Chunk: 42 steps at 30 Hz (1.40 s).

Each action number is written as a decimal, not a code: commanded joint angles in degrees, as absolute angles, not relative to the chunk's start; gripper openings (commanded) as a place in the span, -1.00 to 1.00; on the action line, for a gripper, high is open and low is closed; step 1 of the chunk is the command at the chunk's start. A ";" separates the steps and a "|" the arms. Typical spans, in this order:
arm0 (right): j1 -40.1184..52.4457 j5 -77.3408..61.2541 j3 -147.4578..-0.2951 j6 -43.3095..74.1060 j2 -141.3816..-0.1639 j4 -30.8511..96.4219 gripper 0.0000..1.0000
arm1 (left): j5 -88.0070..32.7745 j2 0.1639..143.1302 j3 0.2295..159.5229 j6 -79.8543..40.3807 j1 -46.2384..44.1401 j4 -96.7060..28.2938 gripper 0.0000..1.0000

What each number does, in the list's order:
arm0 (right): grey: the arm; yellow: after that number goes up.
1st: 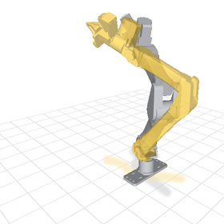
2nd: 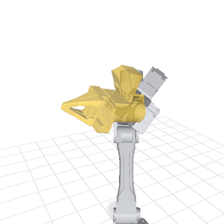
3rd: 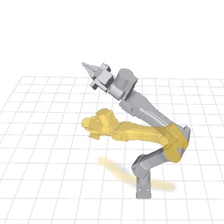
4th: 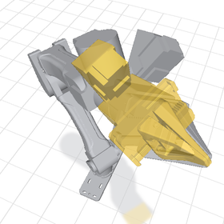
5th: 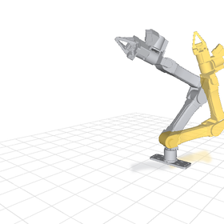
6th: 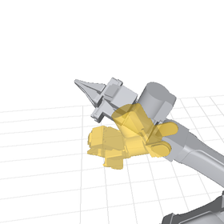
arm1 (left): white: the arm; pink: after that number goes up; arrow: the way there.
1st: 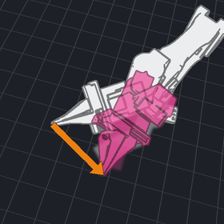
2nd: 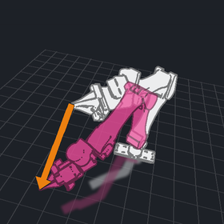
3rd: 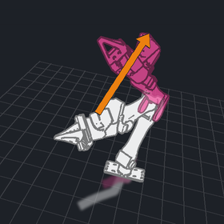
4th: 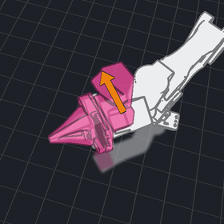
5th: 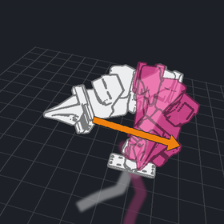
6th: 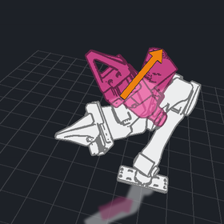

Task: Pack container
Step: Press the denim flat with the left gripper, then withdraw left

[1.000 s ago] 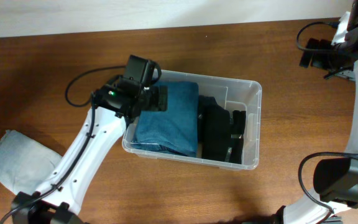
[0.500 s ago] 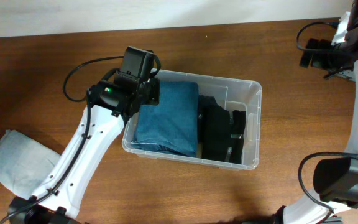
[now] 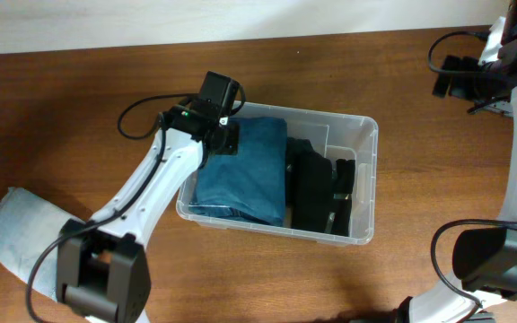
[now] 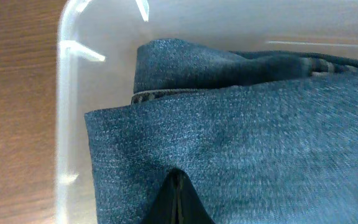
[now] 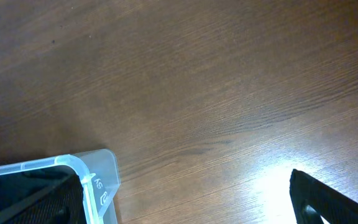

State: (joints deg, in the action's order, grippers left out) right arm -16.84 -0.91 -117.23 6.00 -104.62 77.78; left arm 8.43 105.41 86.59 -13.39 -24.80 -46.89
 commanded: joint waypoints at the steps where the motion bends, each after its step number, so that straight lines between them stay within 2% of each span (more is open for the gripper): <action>1: -16.91 -0.40 -117.97 6.20 -104.40 77.60 0.97 | 9.54 110.56 87.37 -13.10 -25.12 -44.29 -0.99; 8: -16.91 -0.40 -117.97 6.20 -104.40 77.60 0.97 | 11.84 111.77 90.26 -5.89 -25.15 -42.50 -0.99; 13: -16.91 -0.40 -117.97 6.20 -104.40 77.60 0.97 | 9.78 104.51 102.48 -5.93 -25.80 -54.35 -0.99; 18: -16.91 -0.40 -117.97 6.20 -104.40 77.60 0.97 | -1.78 103.39 102.59 -7.01 -27.53 -68.18 -0.99; 22: -16.91 -0.40 -117.97 6.20 -104.40 77.60 0.97 | -1.76 105.21 98.91 -6.98 -29.34 -74.32 -0.99; 33: -16.91 -0.40 -117.97 6.20 -104.40 77.60 0.97 | -1.28 105.34 82.72 -7.01 -30.11 -65.43 -0.99; 42: -16.91 -0.40 -117.97 6.20 -104.40 77.60 0.97 | -0.21 103.70 95.88 -6.98 -29.85 -66.50 -0.99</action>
State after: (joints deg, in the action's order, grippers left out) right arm -16.84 -0.91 -117.23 6.02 -104.62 77.78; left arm -1.08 104.75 89.19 -7.07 -30.00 -66.57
